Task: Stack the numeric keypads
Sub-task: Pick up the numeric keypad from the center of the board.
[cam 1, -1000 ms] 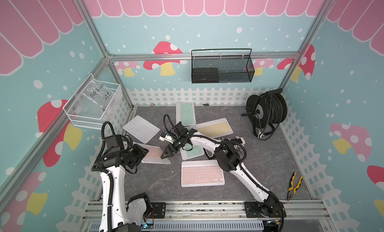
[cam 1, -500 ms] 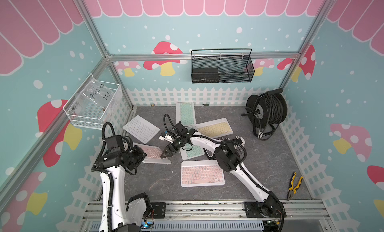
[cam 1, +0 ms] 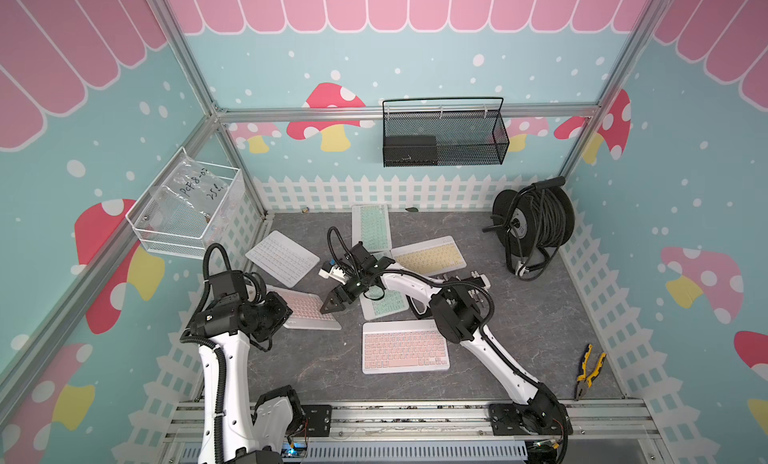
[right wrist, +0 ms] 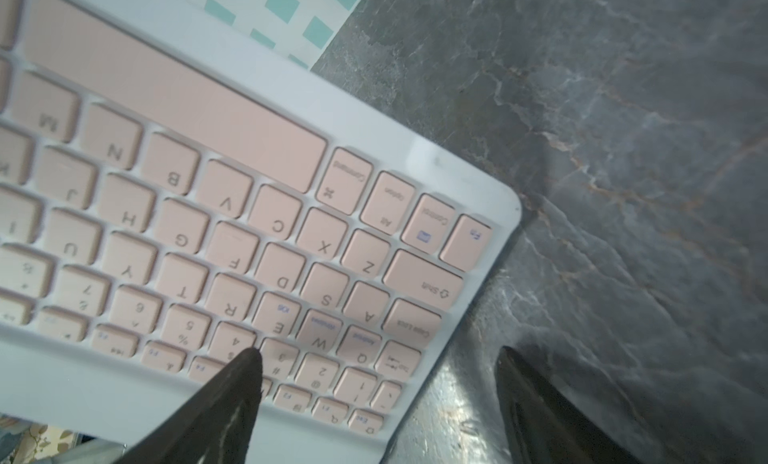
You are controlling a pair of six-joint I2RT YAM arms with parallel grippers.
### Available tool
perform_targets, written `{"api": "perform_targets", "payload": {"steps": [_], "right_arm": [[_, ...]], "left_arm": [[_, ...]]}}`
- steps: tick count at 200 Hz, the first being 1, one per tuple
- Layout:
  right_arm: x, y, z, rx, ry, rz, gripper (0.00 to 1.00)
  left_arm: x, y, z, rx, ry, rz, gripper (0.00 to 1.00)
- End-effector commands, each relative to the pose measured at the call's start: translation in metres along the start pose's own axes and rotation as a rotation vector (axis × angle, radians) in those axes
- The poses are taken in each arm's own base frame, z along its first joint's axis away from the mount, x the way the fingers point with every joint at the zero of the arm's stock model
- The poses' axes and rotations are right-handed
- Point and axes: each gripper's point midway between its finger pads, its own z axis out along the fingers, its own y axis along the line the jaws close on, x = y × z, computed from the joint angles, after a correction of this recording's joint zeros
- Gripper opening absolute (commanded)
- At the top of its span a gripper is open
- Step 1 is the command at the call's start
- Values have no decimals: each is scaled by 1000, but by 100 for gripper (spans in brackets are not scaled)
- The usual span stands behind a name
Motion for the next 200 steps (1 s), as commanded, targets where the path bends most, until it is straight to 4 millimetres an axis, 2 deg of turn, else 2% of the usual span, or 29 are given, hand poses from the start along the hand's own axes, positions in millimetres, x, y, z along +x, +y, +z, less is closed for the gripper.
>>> {"api": "perform_targets", "payload": {"steps": [1, 52, 114, 161, 200], "right_arm": [[50, 100, 15, -368, 181, 135, 91], [41, 101, 3, -410, 158, 157, 91], [37, 93, -8, -445, 140, 204, 91], [33, 92, -12, -485, 122, 231, 91], [32, 86, -15, -487, 113, 248, 91]], "left_arm": [[0, -107, -39, 478, -4, 147, 100], [6, -134, -77, 650, -37, 155, 100], [13, -152, -117, 801, -61, 153, 100], [15, -162, -129, 897, -51, 138, 100], [12, -166, -121, 937, -25, 104, 100]]}}
